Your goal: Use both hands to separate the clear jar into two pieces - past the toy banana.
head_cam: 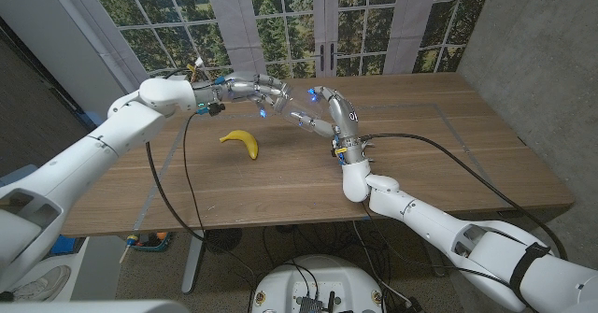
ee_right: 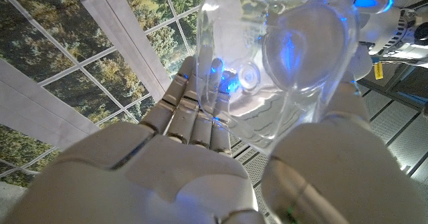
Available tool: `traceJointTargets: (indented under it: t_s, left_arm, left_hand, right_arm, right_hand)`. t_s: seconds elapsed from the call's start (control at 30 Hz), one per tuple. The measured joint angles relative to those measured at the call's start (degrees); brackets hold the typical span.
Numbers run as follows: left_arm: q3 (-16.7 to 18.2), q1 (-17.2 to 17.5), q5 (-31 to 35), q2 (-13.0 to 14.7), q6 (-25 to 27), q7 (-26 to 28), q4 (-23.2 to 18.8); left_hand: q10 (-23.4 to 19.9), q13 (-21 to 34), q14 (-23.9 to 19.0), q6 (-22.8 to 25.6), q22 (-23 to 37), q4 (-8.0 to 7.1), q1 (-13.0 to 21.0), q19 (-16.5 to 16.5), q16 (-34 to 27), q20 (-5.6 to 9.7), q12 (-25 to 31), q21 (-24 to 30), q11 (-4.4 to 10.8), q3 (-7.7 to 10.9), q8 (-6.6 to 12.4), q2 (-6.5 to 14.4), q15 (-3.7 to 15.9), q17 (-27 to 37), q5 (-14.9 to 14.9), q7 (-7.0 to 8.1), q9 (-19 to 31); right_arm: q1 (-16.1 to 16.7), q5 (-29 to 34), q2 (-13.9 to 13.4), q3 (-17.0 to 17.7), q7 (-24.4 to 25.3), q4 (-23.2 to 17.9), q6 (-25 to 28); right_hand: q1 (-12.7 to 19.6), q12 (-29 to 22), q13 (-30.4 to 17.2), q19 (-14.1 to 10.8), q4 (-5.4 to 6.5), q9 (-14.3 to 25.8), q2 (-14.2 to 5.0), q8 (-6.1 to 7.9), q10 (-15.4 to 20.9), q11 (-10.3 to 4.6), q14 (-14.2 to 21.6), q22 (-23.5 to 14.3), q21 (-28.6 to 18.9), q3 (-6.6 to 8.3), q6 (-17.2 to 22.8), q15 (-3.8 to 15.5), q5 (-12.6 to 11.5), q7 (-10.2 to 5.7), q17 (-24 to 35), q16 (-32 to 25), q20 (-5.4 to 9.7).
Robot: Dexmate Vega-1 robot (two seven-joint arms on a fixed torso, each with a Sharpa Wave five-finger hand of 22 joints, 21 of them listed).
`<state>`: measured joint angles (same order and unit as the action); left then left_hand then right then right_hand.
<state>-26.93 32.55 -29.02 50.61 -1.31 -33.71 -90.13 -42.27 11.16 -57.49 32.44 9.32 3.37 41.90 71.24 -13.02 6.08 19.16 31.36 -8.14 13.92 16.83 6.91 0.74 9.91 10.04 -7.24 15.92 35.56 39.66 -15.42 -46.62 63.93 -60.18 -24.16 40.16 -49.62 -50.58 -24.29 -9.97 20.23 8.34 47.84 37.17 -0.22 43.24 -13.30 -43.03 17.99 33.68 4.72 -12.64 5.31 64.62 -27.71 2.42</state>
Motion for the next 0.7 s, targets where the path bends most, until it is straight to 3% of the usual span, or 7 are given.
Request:
traceJointTargets:
  t_s: [0.03,0.07,0.17,0.3,0.53,0.63,0.7]
  left_arm:
    - [0.1,0.1,-0.5,0.1,1.0,0.2,-0.4]
    - [0.1,0.2,-0.8,0.2,1.6,0.4,-0.6]
    - [0.2,0.4,-2.1,0.6,4.5,1.0,-1.7]
    - [0.2,0.6,-2.8,1.2,6.3,1.5,-3.1]
    - [0.4,1.2,-4.0,1.9,9.2,2.8,-5.0]
    - [1.1,2.5,-3.8,2.4,8.9,4.8,-6.2]
    - [1.6,3.7,-3.2,2.7,8.1,6.0,-7.1]
  left_hand:
    - [-3.3,0.0,-2.8,1.6,0.0,-1.23,-1.7,0.6,0.4,-0.34,-0.2,-0.5,0.85,0.81,-0.04,1.4,2.77,-0.1,1.3,-0.94,0.0]
    - [-6.8,0.0,-6.7,5.2,0.0,-5.31,-3.5,1.3,0.9,-0.87,-0.3,-1.0,3.17,4.46,-0.04,3.7,5.59,-0.4,1.7,-1.85,-0.1]
    - [-11.3,-0.8,-10.2,7.9,0.1,-9.65,-6.8,2.9,1.0,-1.54,-1.3,-2.8,4.61,8.45,-0.26,4.4,6.72,-0.2,1.7,-0.41,-0.9]
    - [-15.5,-0.8,-11.7,10.2,0.2,-12.18,-9.4,4.3,1.0,-1.88,-2.2,-4.1,5.11,13.27,-0.14,4.9,6.43,-0.2,2.5,0.09,-0.9]
    - [-14.9,-0.8,-11.3,10.2,0.4,-13.05,-12.5,3.9,1.8,-2.2,-5.3,-6.2,4.82,18.64,-1.48,3.8,6.02,0.1,2.6,0.08,-1.1]
    - [-3.5,-0.5,-0.5,1.8,0.7,-9.91,-20.3,-2.2,2.8,-5.19,-8.4,-11.6,3.94,17.72,-5.61,-4.5,5.06,0.1,1.7,-2.45,-3.4]
    - [8.7,-0.3,13.5,-10.6,0.7,-5.99,-23.2,-12.3,3.1,-9.36,-9.2,-17.2,4.94,16.11,-6.71,-10.5,3.4,0.2,1.4,1.36,-4.3]
  right_arm:
    - [0.1,0.2,0.1,0.2,0.0,0.0,-0.1]
    - [0.1,0.3,0.1,0.3,0.1,0.0,-0.2]
    - [0.4,0.8,0.2,0.9,0.2,-0.2,-0.3]
    - [0.6,1.3,0.2,1.2,0.2,-0.4,-0.4]
    - [1.2,1.5,0.2,1.7,0.1,-1.3,-0.1]
    - [1.3,1.5,0.0,1.6,0.1,-1.8,0.4]
    - [1.3,1.2,-0.2,1.5,0.0,-2.0,0.7]
  right_hand:
    - [0.0,0.0,0.0,0.2,0.0,0.0,0.0,0.0,0.0,0.0,0.0,0.0,0.0,0.0,0.0,0.0,0.0,0.0,0.0,0.0,-0.17]
    - [0.0,0.0,0.0,0.2,0.0,0.0,0.0,0.0,0.0,-0.01,0.0,0.0,-0.1,0.0,0.0,0.0,-0.1,0.0,0.2,0.0,-0.17]
    - [0.0,0.0,0.0,0.4,0.0,0.0,0.0,0.0,0.2,-0.2,0.0,0.0,-0.2,0.0,0.0,-0.01,-0.1,0.0,0.3,0.2,0.04]
    - [0.0,0.1,0.0,0.4,0.0,0.0,0.0,0.0,0.2,-0.2,0.1,0.0,-0.2,0.0,0.0,-0.12,-0.1,0.0,0.3,0.5,0.04]
    - [0.0,0.2,-0.4,0.4,0.0,0.0,0.0,0.0,0.2,-0.2,0.1,0.3,-0.7,0.0,0.0,-0.12,-0.1,0.0,0.5,0.5,0.04]
    - [0.0,0.2,-0.4,0.4,0.0,0.0,0.0,0.0,0.2,-0.2,0.1,0.3,-0.9,0.0,0.0,-0.13,-0.1,0.0,0.6,0.8,0.05]
    - [0.0,0.2,-0.4,0.6,0.0,0.0,0.0,0.0,0.2,-0.2,0.1,0.3,-0.9,0.0,0.0,-0.13,-0.1,0.0,0.8,0.9,0.25]
